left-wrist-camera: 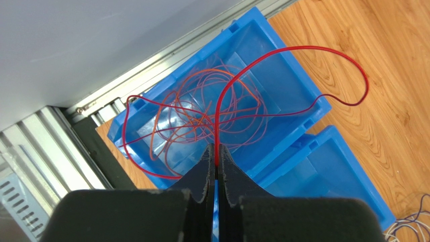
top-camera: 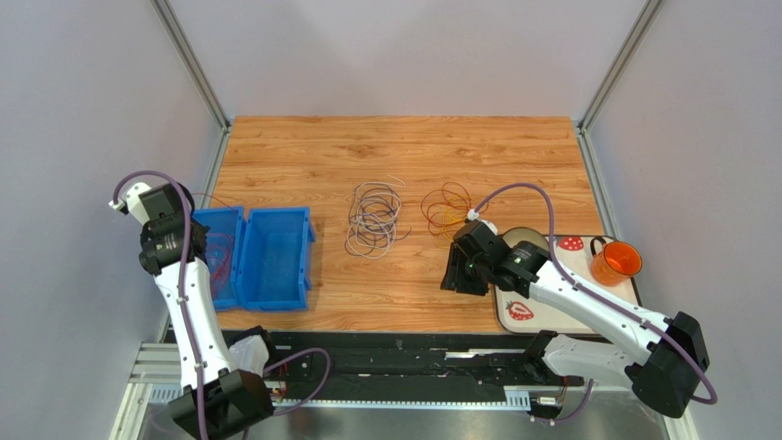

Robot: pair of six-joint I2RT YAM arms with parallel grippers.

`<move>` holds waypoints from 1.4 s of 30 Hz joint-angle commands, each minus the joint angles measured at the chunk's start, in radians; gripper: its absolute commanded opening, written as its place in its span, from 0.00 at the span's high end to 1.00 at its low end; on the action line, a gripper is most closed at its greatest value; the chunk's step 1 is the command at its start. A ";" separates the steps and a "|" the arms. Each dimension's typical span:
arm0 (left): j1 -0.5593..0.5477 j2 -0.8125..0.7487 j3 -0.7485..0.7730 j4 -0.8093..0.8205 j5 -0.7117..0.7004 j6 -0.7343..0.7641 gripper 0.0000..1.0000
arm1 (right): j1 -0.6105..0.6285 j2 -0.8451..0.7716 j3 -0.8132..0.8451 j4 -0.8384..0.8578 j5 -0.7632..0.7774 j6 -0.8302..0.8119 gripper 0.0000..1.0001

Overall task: Untangle the cables
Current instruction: Place the cable in the bin.

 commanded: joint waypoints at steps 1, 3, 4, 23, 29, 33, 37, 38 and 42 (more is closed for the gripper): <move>0.102 0.062 -0.011 0.036 0.148 -0.017 1.00 | 0.015 0.022 0.047 0.016 -0.009 0.019 0.55; 0.125 0.083 -0.011 0.033 0.195 -0.018 1.00 | 0.019 0.028 0.051 0.015 -0.008 0.018 0.55; 0.139 0.088 -0.014 0.038 0.212 -0.015 0.98 | 0.021 0.030 0.054 0.015 -0.008 0.018 0.55; 0.146 0.048 -0.034 0.063 0.278 0.002 0.21 | 0.024 0.031 0.041 0.024 -0.002 0.024 0.56; 0.146 0.036 -0.037 0.073 0.298 0.014 0.21 | 0.024 0.039 0.042 0.036 -0.009 0.024 0.56; 0.146 0.020 -0.044 0.095 0.333 0.026 0.16 | 0.027 0.042 0.034 0.035 -0.002 0.024 0.56; 0.142 -0.006 -0.051 0.116 0.414 0.058 0.06 | 0.026 0.054 0.031 0.051 0.003 0.022 0.56; 0.124 -0.015 -0.055 0.127 0.419 0.062 0.06 | 0.026 0.056 0.030 0.057 0.001 0.026 0.56; 0.024 -0.059 -0.054 0.161 0.404 0.083 0.06 | 0.026 0.068 0.033 0.074 0.006 0.015 0.56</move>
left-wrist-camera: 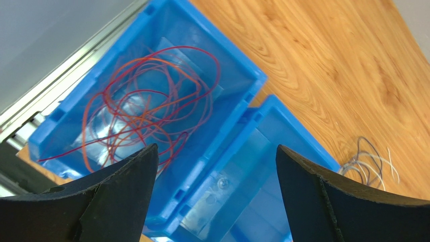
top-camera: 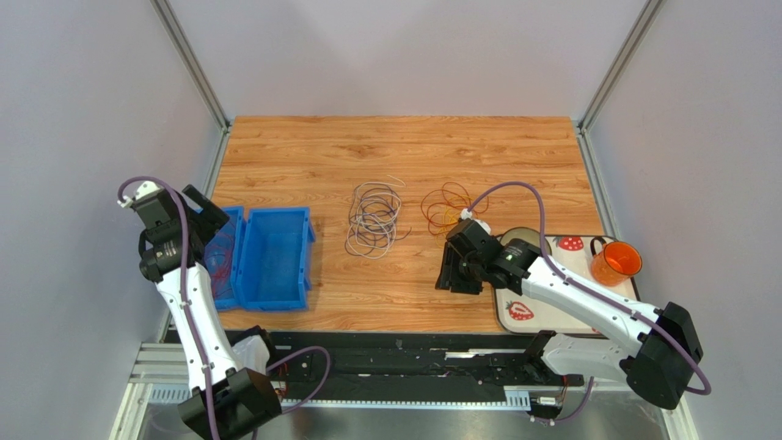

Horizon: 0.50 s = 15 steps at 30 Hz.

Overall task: Untangle the cables
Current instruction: Place the cable in the bin.

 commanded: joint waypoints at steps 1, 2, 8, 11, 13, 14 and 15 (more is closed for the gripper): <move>-0.095 -0.059 0.010 0.070 0.030 0.056 0.05 | 0.006 0.013 0.020 0.047 0.015 -0.001 0.56; -0.137 -0.057 0.026 0.072 0.030 0.062 0.05 | 0.006 0.019 0.023 0.045 0.021 -0.006 0.56; -0.289 -0.039 0.059 0.081 0.091 0.082 0.07 | 0.006 0.033 0.042 0.039 0.038 -0.029 0.55; -0.368 -0.010 0.073 0.089 0.111 0.092 0.09 | 0.006 0.022 0.037 0.042 0.051 -0.032 0.54; -0.423 0.019 0.086 0.087 0.134 0.097 0.12 | 0.006 0.013 0.031 0.051 0.058 -0.038 0.53; -0.443 0.027 0.095 0.089 0.136 0.097 0.12 | 0.006 0.013 0.031 0.053 0.064 -0.041 0.53; -0.463 0.042 0.101 0.090 0.130 0.096 0.12 | 0.005 0.016 0.030 0.055 0.065 -0.046 0.53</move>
